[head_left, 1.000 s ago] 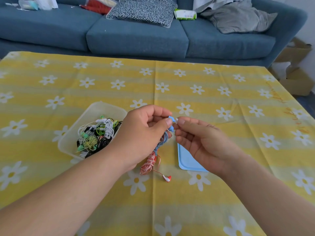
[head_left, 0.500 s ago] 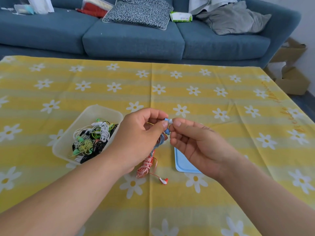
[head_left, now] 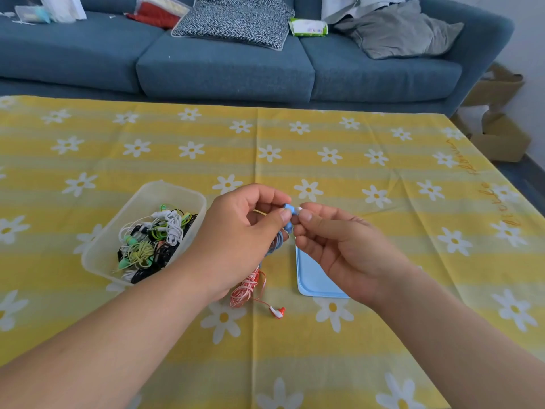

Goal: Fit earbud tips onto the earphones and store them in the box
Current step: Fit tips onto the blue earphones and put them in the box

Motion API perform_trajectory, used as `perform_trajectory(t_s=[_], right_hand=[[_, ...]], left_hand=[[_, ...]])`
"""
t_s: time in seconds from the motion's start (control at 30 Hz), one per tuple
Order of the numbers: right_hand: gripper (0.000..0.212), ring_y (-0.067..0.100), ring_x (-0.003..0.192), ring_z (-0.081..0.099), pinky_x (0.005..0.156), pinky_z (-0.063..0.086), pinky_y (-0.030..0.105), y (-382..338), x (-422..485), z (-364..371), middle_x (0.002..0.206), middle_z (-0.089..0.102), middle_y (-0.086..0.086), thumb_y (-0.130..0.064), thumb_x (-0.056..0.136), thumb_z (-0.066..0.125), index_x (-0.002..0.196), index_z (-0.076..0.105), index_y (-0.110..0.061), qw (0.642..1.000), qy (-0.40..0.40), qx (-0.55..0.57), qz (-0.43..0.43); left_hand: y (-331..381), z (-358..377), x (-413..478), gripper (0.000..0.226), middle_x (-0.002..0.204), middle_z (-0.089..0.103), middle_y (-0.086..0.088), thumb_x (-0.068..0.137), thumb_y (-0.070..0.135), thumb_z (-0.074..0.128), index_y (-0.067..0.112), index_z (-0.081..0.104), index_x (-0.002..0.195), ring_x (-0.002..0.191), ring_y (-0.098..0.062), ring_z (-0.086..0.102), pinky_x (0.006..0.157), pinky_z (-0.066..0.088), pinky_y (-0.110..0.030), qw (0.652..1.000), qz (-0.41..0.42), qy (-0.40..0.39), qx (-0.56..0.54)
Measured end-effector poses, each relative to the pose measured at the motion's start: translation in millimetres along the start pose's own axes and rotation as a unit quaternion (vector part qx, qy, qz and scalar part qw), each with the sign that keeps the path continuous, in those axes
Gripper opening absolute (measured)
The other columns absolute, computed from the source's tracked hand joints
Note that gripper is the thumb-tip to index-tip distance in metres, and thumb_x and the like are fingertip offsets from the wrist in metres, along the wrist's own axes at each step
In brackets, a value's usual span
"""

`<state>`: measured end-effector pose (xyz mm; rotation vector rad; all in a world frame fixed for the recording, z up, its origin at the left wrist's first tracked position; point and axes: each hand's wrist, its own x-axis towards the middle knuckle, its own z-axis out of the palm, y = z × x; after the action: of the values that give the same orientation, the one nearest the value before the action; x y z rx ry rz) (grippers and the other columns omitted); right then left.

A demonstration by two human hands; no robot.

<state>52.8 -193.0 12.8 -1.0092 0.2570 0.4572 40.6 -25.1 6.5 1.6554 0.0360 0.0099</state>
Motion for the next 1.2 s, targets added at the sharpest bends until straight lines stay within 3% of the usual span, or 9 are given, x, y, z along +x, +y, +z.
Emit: perform_trajectory(t_s=[0.2, 0.43, 0.7, 0.97, 1.2], right_hand=[[0.009, 0.017, 0.066, 0.068, 0.066, 0.061, 0.024, -1.9, -0.9, 0.1, 0.08, 0.072, 0.012, -0.002, 0.076, 0.072, 0.076, 0.08, -0.006, 1.0, -0.016, -0.009, 0.002], [0.008, 0.017, 0.065, 0.067, 0.065, 0.06, 0.024, -0.5, -1.5, 0.4, 0.077, 0.07, 0.012, -0.004, 0.079, 0.071, 0.085, 0.076, -0.003, 0.999, -0.026, -0.022, 0.007], [0.011, 0.014, 0.066, 0.067, 0.066, 0.06, 0.022, -1.5, -1.8, 3.2, 0.08, 0.071, 0.01, -0.006, 0.08, 0.068, 0.077, 0.079, -0.007, 0.999, -0.042, 0.003, 0.008], [0.01, 0.014, 0.065, 0.066, 0.065, 0.059, 0.022, -0.9, -1.2, 3.0, 0.078, 0.07, 0.01, -0.006, 0.08, 0.069, 0.079, 0.079, -0.006, 0.999, -0.035, -0.003, -0.005], [0.01, 0.016, 0.066, 0.066, 0.065, 0.06, 0.023, -1.4, -2.0, 2.5, 0.078, 0.069, 0.012, -0.005, 0.077, 0.071, 0.083, 0.078, -0.003, 0.999, -0.028, -0.021, -0.018]], left_hand=[[2.8, -1.0, -0.7, 0.017, 0.087, 0.079, 0.004, 0.094, 0.007, 0.07, 0.022, 0.076, 0.101, 0.087, -0.024, 0.077, 0.087, 0.062, -0.044, 1.0, 0.001, 0.0, 0.012], [5.3, -3.0, 0.0, 0.015, 0.088, 0.079, 0.001, 0.094, 0.011, 0.071, 0.023, 0.076, 0.102, 0.085, -0.023, 0.077, 0.085, 0.062, -0.046, 1.0, 0.005, 0.003, 0.015], [5.9, -2.6, -0.1, 0.015, 0.087, 0.079, 0.0, 0.095, 0.009, 0.07, 0.022, 0.076, 0.101, 0.086, -0.025, 0.076, 0.085, 0.062, -0.043, 1.0, 0.002, -0.002, 0.023], [9.5, -2.3, -1.5, 0.015, 0.087, 0.079, 0.0, 0.095, 0.011, 0.07, 0.024, 0.076, 0.1, 0.086, -0.026, 0.076, 0.086, 0.061, -0.05, 1.0, 0.002, -0.008, 0.022], [7.1, -0.3, 0.3, 0.015, 0.086, 0.078, 0.001, 0.095, 0.01, 0.07, 0.023, 0.076, 0.1, 0.085, -0.028, 0.075, 0.081, 0.061, -0.045, 1.0, 0.006, 0.001, 0.013]])
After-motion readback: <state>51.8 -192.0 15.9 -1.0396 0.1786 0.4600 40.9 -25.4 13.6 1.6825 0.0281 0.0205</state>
